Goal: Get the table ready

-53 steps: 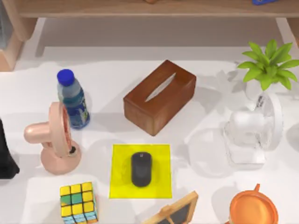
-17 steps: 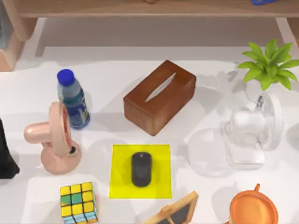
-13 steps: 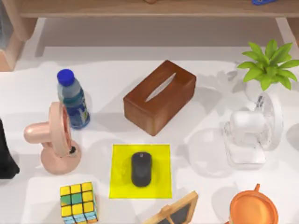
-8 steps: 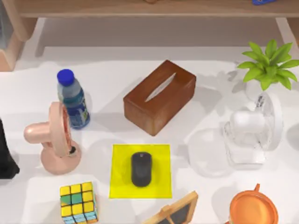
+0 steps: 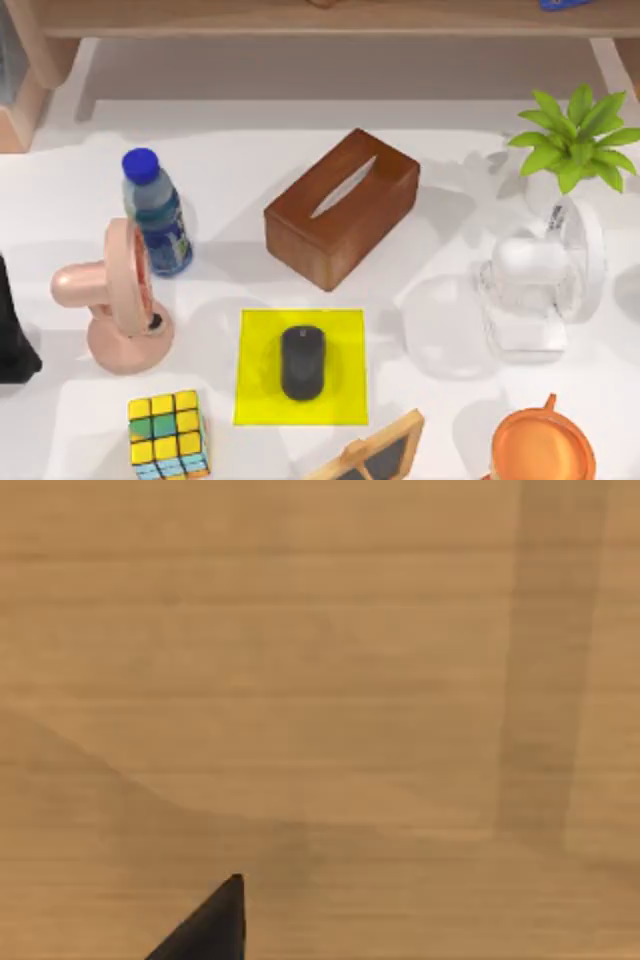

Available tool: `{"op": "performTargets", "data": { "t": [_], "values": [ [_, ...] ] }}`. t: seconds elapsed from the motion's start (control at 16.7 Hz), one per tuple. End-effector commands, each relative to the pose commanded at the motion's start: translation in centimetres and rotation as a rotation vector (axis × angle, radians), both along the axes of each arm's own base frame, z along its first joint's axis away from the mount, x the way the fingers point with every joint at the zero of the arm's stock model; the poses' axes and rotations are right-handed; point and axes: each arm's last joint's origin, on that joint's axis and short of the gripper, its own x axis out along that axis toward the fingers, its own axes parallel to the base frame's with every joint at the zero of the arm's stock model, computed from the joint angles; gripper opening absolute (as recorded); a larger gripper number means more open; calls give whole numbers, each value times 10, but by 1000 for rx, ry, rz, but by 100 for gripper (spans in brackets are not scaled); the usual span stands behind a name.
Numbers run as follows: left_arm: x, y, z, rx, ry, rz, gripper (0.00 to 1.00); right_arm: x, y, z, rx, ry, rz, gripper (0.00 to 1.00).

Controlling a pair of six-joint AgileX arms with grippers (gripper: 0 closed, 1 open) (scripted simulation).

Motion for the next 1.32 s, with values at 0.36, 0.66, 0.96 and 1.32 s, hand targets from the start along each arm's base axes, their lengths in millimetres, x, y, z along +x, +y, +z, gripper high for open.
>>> {"op": "performTargets", "data": {
  "t": [0.36,0.66,0.96,1.32],
  "values": [
    [0,0,0,0,0,0,100,-26,-118,71,-251,-165,-231,100],
    [0,0,0,0,0,0,100,-155,-273,188,-740,-297,-674,100],
    [0,0,0,0,0,0,100,-403,-286,353,-1516,-290,-1263,100],
    [0,0,0,0,0,0,100,-541,3,441,2527,14,1643,100]
  ]
}}
